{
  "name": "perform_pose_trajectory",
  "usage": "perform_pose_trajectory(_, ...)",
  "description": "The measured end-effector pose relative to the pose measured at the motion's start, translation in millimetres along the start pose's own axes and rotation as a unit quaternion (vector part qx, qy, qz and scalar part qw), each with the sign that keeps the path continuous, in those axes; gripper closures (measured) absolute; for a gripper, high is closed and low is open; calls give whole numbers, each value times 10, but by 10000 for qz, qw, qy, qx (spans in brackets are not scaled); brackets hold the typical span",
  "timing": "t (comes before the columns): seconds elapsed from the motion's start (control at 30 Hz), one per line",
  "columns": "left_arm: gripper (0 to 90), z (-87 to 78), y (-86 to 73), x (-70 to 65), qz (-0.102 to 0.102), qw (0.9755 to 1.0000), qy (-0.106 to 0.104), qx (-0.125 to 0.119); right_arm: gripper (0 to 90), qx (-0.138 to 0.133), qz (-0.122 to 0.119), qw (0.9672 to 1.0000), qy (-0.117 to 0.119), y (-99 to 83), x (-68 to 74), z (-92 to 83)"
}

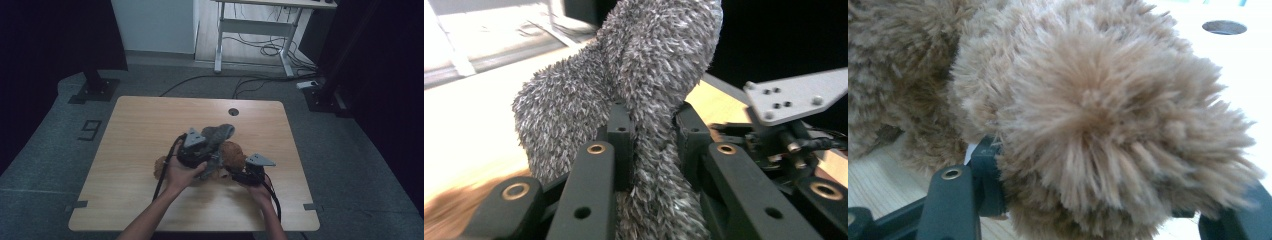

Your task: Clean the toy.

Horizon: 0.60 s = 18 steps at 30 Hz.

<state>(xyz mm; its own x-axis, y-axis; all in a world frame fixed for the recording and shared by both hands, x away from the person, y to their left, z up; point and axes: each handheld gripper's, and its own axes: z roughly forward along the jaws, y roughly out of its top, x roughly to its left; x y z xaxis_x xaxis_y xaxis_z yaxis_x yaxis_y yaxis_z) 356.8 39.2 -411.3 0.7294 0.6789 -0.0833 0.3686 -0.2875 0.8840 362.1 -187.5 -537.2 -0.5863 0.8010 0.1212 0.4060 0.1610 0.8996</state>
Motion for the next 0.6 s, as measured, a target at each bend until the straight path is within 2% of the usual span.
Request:
perform_pose_trajectory(0.03, 736, 107, 10, -49, 48, 9999, -39, 119, 360, 5, -4, 10000, 1, 0, -1, -1)
perform_pose_trajectory(0.07, 735, 107, 10, -49, 48, 9999, -39, 119, 360, 5, -4, 10000, 1, 0, -1, -1)
perform_pose_trajectory(0.1, 735, 276, -15, -100, -13, 9993, -171, 346, 360, -3, -8, 10000, 0, 0, -1, -1)
perform_pose_trajectory(0.13, 736, 337, -37, -115, -28, 9988, -192, 445, 360, -5, -5, 10000, 3, -1, 0, 0)
perform_pose_trajectory(0.2, 735, 488, -124, -144, -7, 9973, -178, 707, 360, -5, -3, 10000, 2, -2, 0, -1)
perform_pose_trajectory(0.23, 735, 488, -124, -144, -7, 9973, -178, 707, 360, -5, -3, 10000, 2, -2, 0, -1)
perform_pose_trajectory(0.27, 736, 582, -229, -137, -16, 9967, -133, 804, 359, 0, -29, 10000, -4, -3, -1, 1)
perform_pose_trajectory(0.3, 737, 582, -229, -137, -16, 9967, -133, 804, 358, 17, -16, 10000, -6, -5, 1, 2)
perform_pose_trajectory(0.33, 737, 567, -273, -90, -198, 9971, -207, 710, 358, 5, -9, 10000, 2, -10, -4, 5)
perform_pose_trajectory(0.5, 740, 464, -301, -43, -154, 9974, -32, 707, 358, 1, 1, 10000, 8, -9, -5, 6)
perform_pose_trajectory(0.53, 741, 367, -348, 25, -202, 9976, 40, 665, 358, 5, 5, 10000, 10, -8, -6, 4)
perform_pose_trajectory(0.6, 741, 276, -393, 89, -277, 9979, 59, 586, 358, 7, 2, 10000, 14, -9, -5, 4)
